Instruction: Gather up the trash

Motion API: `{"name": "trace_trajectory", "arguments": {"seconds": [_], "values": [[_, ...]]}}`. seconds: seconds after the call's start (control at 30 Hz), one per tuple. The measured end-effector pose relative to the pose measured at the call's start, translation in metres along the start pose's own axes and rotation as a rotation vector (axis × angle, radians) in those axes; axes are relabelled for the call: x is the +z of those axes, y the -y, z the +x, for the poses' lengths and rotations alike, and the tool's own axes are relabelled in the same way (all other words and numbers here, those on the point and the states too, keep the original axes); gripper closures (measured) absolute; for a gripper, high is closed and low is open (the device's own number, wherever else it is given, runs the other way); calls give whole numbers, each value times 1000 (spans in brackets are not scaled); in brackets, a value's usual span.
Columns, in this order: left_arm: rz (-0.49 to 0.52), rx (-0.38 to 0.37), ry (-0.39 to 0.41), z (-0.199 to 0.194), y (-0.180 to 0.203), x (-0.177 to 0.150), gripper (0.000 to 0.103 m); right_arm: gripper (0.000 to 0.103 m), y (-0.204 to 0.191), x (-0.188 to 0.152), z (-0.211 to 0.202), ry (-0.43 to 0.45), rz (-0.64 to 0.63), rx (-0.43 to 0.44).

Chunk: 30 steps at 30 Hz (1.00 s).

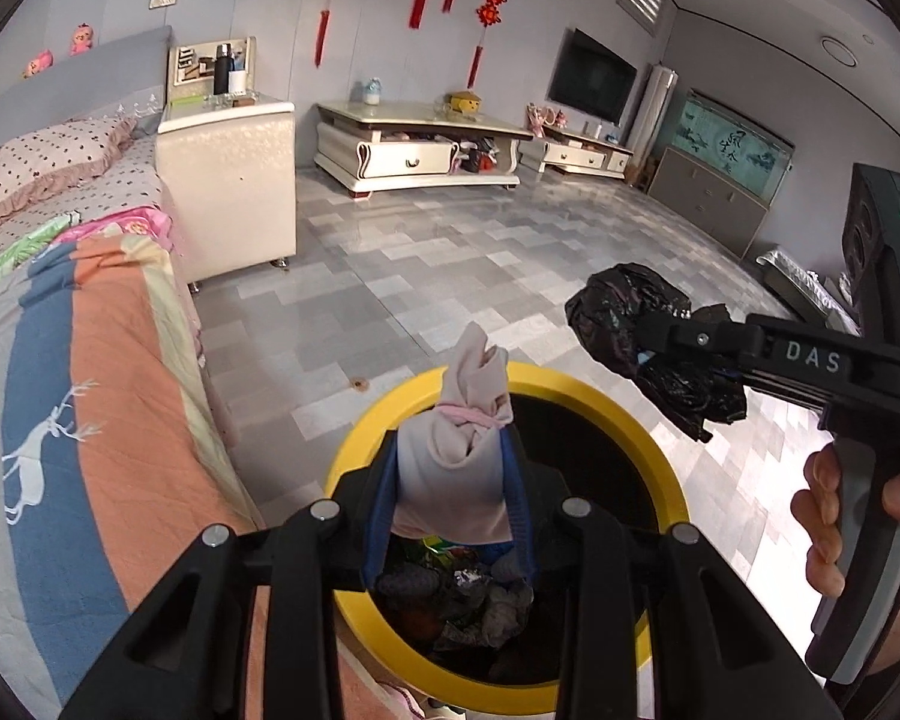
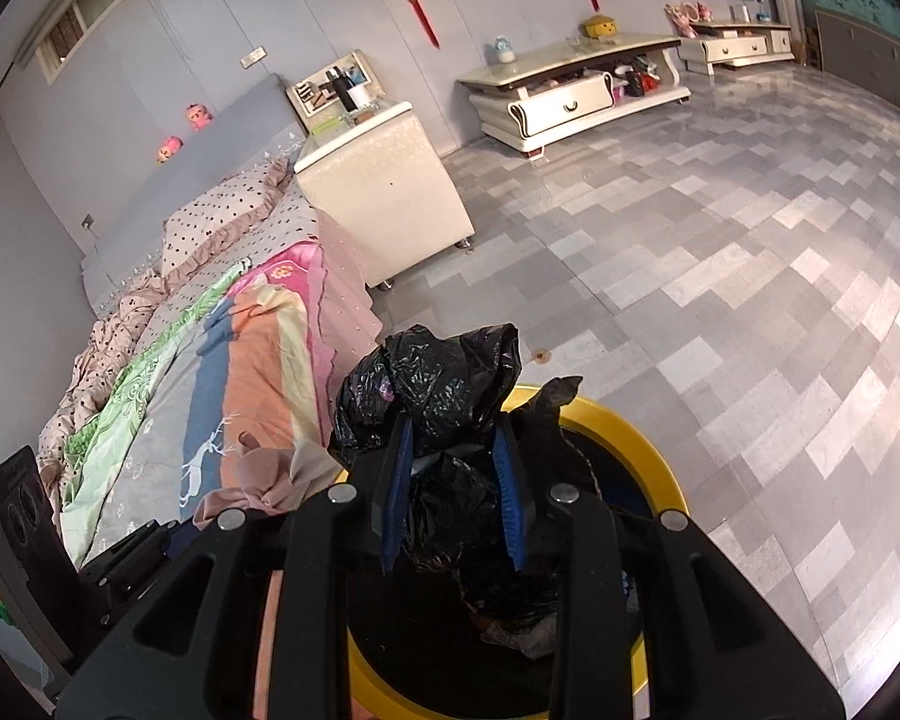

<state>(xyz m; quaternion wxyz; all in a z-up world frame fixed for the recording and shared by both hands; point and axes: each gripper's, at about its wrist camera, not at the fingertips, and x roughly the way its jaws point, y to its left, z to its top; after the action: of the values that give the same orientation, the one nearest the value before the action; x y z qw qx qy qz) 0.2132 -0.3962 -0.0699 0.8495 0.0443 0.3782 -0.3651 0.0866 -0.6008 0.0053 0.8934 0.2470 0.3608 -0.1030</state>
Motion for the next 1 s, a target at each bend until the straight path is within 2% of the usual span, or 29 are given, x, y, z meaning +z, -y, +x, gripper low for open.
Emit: {"name": "trace_trajectory", "arguments": {"seconds": [0.13, 0.23, 0.3, 0.37, 0.7, 0.83, 1.0], "values": [[-7, -5, -7, 3, -1, -3, 71, 75, 6, -4, 5, -6, 12, -16], [-31, -4, -4, 0, -4, -3, 62, 65, 4, -3, 3, -4, 27, -10], [-40, -7, -4, -3, -7, -3, 55, 61, 3, -3, 1, 1, 28, -12], [-45, -10, 0, -6, -9, -3, 53, 60, -1, -2, -2, 4, 27, -16], [-67, 36, 43, -43, -32, -13, 53, 59, -18, -9, -12, 3, 17, -20], [-86, 76, 64, -65, -52, -20, 53, 59, -41, -17, -8, -12, -10, 3], [-124, 131, 100, -100, -82, -28, 53, 59, -88, -26, -3, -26, -69, 43]]}}
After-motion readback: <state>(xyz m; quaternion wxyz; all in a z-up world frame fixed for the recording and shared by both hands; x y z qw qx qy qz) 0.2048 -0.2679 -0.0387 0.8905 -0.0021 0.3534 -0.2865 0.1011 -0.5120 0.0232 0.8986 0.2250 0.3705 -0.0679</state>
